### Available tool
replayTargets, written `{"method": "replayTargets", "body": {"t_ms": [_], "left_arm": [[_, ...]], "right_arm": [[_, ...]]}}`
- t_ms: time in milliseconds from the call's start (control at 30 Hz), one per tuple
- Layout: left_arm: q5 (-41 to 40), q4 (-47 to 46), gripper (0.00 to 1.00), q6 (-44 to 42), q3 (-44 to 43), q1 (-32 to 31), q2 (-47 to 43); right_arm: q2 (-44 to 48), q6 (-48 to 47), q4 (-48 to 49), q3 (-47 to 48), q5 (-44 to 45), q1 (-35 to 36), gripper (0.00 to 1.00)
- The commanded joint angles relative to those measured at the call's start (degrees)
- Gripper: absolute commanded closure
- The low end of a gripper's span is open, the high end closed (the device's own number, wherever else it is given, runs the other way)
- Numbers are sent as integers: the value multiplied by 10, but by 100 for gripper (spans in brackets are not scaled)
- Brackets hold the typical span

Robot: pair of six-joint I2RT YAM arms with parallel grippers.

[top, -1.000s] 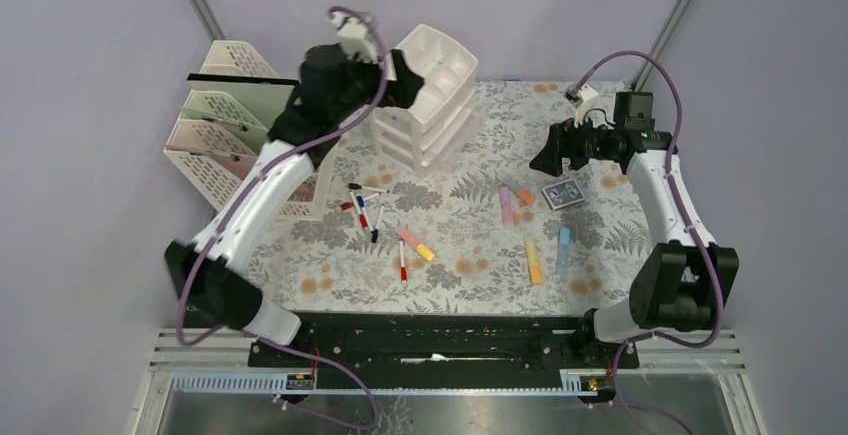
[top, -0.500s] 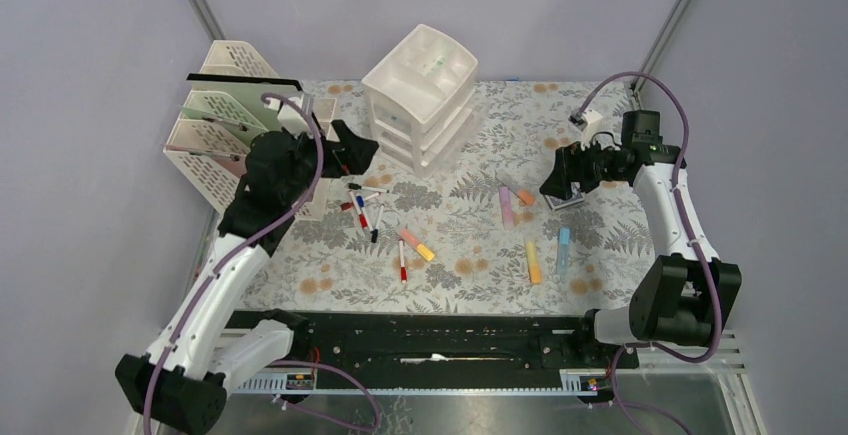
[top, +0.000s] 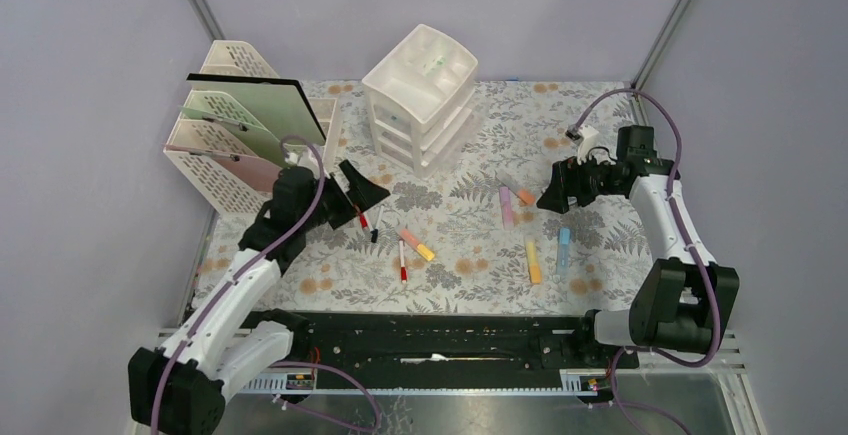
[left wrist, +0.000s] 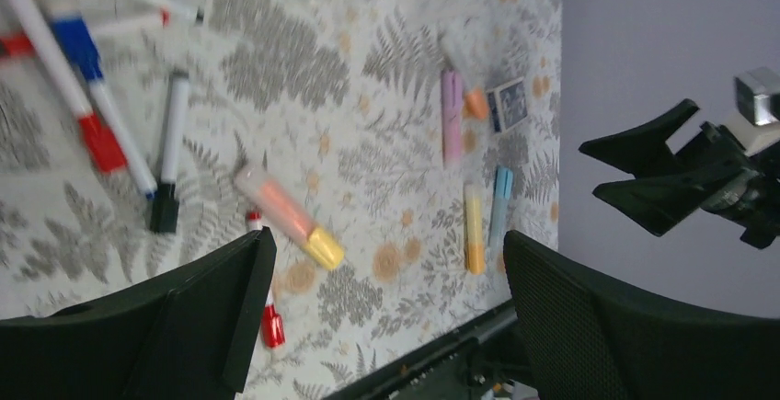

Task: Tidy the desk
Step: Pick up the stationery from the center of the board.

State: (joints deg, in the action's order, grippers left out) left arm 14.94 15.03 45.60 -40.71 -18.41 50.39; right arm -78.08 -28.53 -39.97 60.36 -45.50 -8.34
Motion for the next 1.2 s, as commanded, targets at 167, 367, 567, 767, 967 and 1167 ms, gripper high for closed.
{"method": "replayTargets", "body": {"t_ms": [167, 367, 567, 767, 967, 1167], "left_arm": [[-23, -47, 1, 196, 67, -49, 52], [-237, 93, 1, 305, -20, -172, 141], [-291, 240, 10, 351, -159, -243, 308], [-286, 232, 16, 351, -209, -256, 375], [-269, 221, 22, 357, -227, -260, 424], [-257, 211, 28, 364, -224, -261, 462]], "right_arm": [[37, 19, 55, -44, -12, -5, 10], [36, 28, 72, -49, -16, -6, 9], [43, 32, 81, -59, -16, -8, 8], [49, 34, 91, -68, -15, -10, 7], [52, 36, 95, -73, -15, -13, 7], [50, 39, 102, -78, -20, -15, 7]]}}
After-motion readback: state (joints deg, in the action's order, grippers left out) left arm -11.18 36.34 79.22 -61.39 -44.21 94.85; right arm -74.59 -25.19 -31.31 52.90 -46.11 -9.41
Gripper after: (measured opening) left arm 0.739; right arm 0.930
